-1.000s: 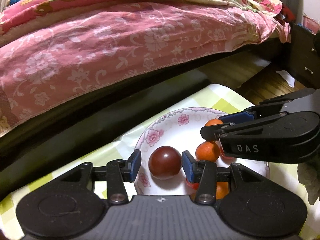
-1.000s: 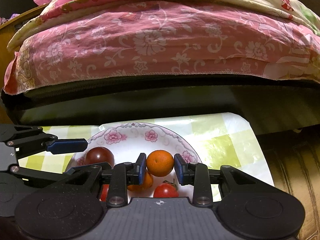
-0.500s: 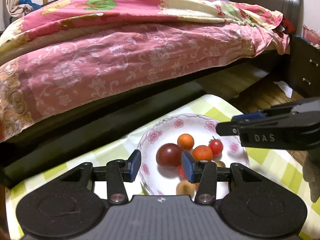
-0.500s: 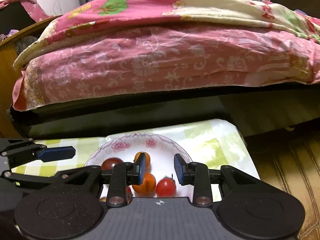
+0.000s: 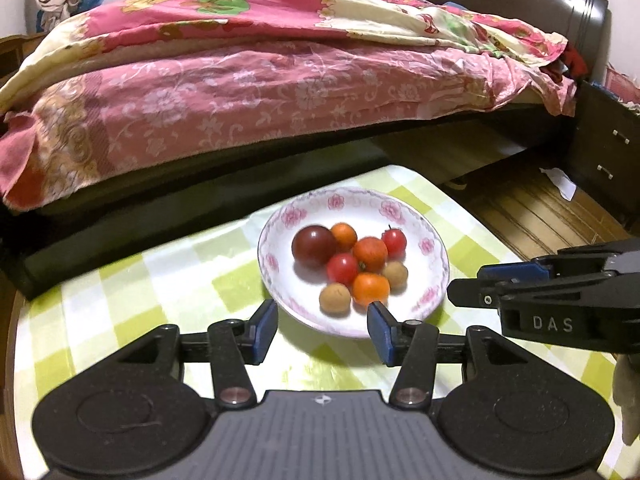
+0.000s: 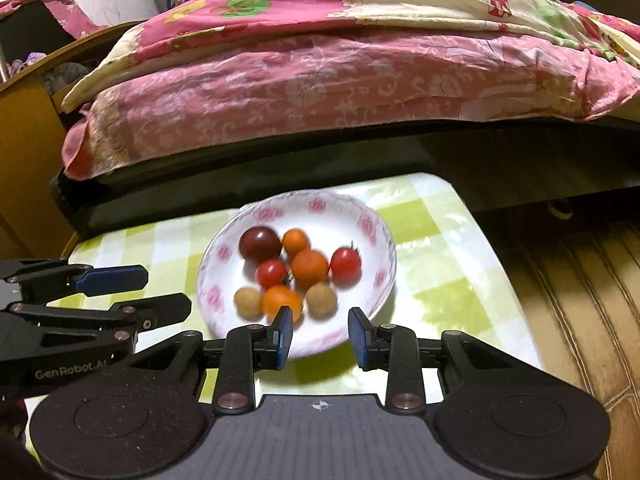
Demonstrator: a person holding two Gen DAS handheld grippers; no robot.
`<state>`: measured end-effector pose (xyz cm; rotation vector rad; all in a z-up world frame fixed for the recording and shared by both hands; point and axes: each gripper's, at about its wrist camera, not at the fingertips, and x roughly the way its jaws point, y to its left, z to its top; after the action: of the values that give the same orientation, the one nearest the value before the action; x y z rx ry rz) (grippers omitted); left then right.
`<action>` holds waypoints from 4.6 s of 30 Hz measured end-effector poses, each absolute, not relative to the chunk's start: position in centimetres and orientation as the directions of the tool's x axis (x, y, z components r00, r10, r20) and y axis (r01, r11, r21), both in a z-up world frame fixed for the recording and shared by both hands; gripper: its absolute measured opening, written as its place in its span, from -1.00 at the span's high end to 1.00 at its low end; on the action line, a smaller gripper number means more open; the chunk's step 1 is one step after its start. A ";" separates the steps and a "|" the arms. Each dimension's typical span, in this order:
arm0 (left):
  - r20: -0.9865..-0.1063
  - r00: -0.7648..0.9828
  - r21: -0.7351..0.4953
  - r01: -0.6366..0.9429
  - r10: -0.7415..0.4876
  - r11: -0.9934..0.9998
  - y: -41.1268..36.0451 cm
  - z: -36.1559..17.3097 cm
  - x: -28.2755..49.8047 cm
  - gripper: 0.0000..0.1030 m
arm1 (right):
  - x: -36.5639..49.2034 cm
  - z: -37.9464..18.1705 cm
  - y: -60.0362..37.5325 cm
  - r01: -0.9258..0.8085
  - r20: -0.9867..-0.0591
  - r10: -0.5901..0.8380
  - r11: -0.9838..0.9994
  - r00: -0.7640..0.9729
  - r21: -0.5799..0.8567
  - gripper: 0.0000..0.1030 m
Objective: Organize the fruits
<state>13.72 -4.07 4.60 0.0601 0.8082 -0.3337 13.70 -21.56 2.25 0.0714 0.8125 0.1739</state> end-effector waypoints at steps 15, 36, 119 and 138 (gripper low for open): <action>-0.713 0.652 -0.058 0.311 -0.257 0.949 -4.2 4.9 9.5 -0.12 | 8.3 2.2 -20.5 -0.109 -0.715 0.181 0.983 0.675 0.146 0.45; -0.706 0.661 -0.049 0.310 -0.253 0.950 -4.2 5.0 5.7 -0.21 | 4.7 2.5 -20.3 -0.090 -0.701 0.172 0.984 0.692 0.152 0.40; -0.781 0.617 0.047 0.208 -0.094 0.977 -3.9 2.1 0.8 -0.96 | -1.3 0.4 -18.8 -0.085 -0.749 0.172 0.984 0.640 0.153 0.39; -0.768 0.636 0.077 0.211 -0.077 0.975 -3.9 1.9 0.4 -0.96 | -1.2 0.1 -18.8 -0.083 -0.754 0.169 0.985 0.634 0.151 0.39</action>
<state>0.43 -3.95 1.95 0.1649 0.8674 -0.1650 -1.23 -18.77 0.05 0.1055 0.8722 0.1439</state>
